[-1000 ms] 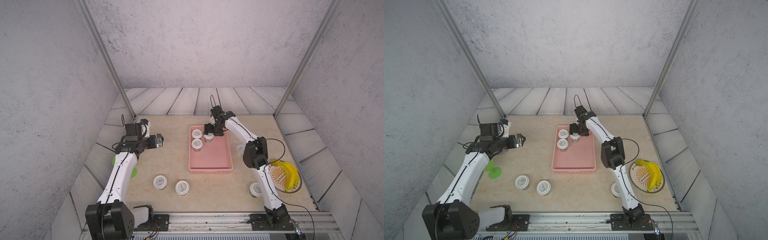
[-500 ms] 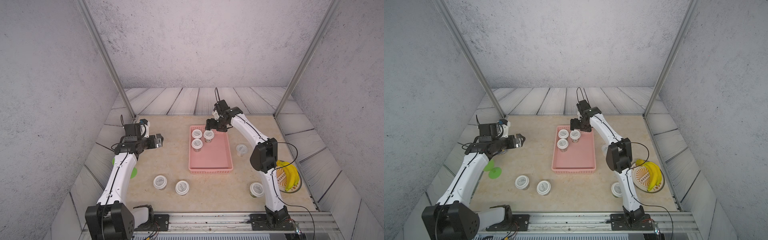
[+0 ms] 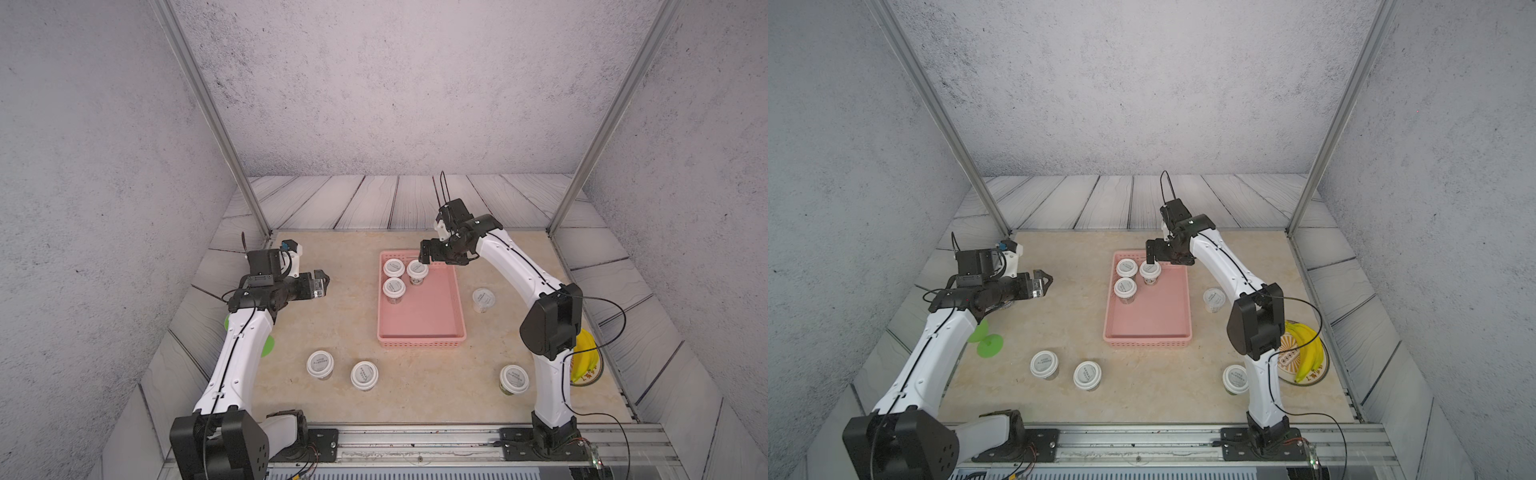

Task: Put the yogurt in the basket
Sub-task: Place the yogurt in the basket, then pick up the yogurt from the center of the board.

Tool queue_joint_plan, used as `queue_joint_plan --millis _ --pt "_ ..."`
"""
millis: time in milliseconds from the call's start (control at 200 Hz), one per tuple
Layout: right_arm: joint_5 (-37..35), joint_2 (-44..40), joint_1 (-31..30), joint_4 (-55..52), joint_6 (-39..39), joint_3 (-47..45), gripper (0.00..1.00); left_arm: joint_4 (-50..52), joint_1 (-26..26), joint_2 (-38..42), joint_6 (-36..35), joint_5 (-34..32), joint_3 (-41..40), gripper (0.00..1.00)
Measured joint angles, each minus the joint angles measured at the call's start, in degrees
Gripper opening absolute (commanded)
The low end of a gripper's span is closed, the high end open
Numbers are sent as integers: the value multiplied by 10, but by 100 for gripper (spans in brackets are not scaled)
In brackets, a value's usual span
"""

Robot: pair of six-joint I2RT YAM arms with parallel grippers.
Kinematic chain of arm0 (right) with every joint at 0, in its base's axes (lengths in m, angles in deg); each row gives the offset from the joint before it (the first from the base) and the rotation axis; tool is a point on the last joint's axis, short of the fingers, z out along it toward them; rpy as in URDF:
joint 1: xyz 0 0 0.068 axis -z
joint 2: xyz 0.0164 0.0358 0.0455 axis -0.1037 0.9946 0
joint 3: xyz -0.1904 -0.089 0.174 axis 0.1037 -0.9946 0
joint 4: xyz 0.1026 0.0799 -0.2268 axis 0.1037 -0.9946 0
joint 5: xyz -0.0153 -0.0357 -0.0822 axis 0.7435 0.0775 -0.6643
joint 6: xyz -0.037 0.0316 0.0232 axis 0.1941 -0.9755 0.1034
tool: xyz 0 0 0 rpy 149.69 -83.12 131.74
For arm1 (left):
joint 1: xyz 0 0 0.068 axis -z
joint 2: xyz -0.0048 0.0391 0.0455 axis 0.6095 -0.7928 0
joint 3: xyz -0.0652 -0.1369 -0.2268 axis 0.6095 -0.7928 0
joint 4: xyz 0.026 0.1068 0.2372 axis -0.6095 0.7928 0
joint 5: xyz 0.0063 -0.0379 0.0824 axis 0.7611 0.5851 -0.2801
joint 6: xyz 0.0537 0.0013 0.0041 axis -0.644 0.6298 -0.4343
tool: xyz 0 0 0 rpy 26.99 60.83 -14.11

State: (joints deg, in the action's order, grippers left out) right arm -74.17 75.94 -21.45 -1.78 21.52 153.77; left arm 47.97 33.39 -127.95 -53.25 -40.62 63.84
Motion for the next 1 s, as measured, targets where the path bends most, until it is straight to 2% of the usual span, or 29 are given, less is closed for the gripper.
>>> queue_joint_plan --millis 500,716,1001 --pt "-55 -171 23 39 31 -193 100 43 -3 0 -87 34 4 98" --pt "-89 -251 31 75 46 -286 100 113 -2 0 -157 43 29 98" --pt "-141 -362 33 155 70 -415 100 259 4 0 -286 102 35 98"
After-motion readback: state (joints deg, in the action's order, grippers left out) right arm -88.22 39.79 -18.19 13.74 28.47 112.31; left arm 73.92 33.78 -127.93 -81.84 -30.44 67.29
